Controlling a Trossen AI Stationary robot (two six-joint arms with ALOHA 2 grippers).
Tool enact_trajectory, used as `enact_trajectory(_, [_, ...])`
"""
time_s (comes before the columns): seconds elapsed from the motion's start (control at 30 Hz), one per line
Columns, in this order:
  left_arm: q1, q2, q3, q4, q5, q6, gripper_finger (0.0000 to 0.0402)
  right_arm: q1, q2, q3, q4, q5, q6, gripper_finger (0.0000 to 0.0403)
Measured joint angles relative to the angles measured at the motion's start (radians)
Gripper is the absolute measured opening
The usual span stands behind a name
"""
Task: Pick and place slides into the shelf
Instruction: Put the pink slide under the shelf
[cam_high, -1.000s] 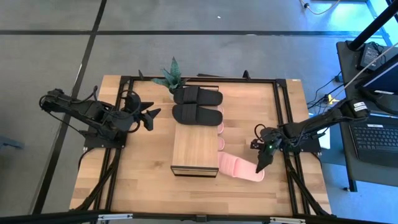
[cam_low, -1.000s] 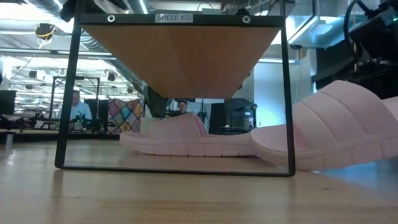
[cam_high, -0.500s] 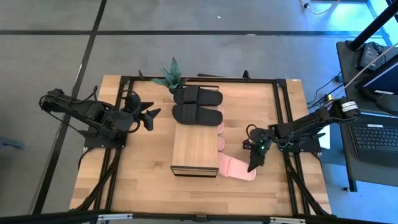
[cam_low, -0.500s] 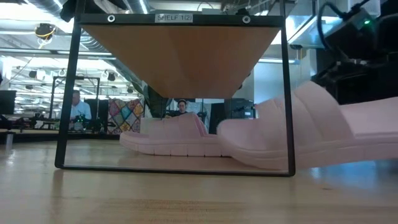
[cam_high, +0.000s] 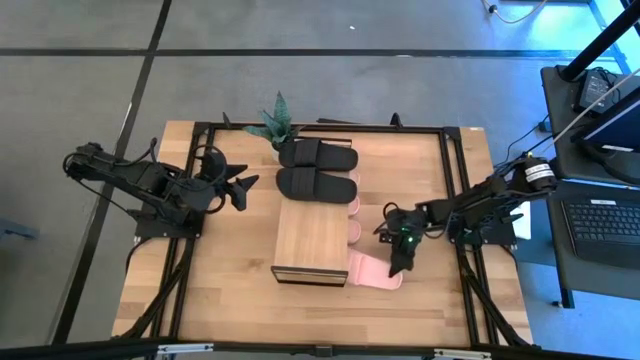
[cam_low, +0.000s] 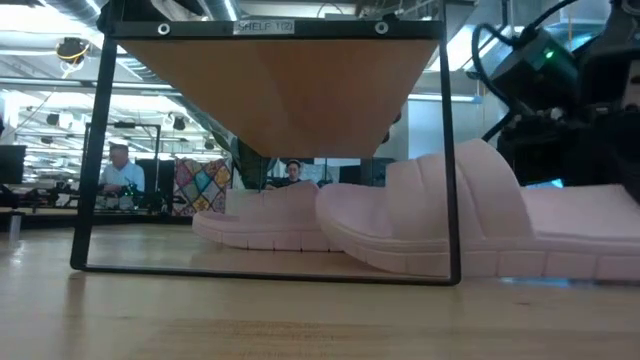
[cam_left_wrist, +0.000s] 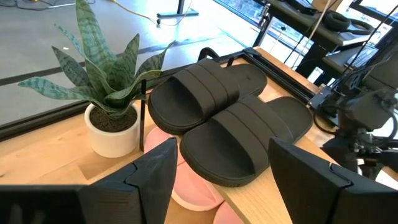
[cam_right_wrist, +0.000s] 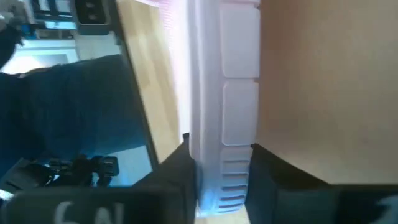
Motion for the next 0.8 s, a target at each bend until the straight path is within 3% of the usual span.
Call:
enact_trajectory(0.17, [0.000, 0.000, 0.000, 0.000, 0.001, 0.001, 0.0242, -0.013, 0.015, 0.012, -0.049, 0.003, -0.021, 0.0132])
enact_trajectory(0.8, [0.000, 0.000, 0.000, -0.002, 0.001, 0.003, 0.0242, -0.031, 0.012, 0.012, -0.064, 0.025, 0.003, 0.0145])
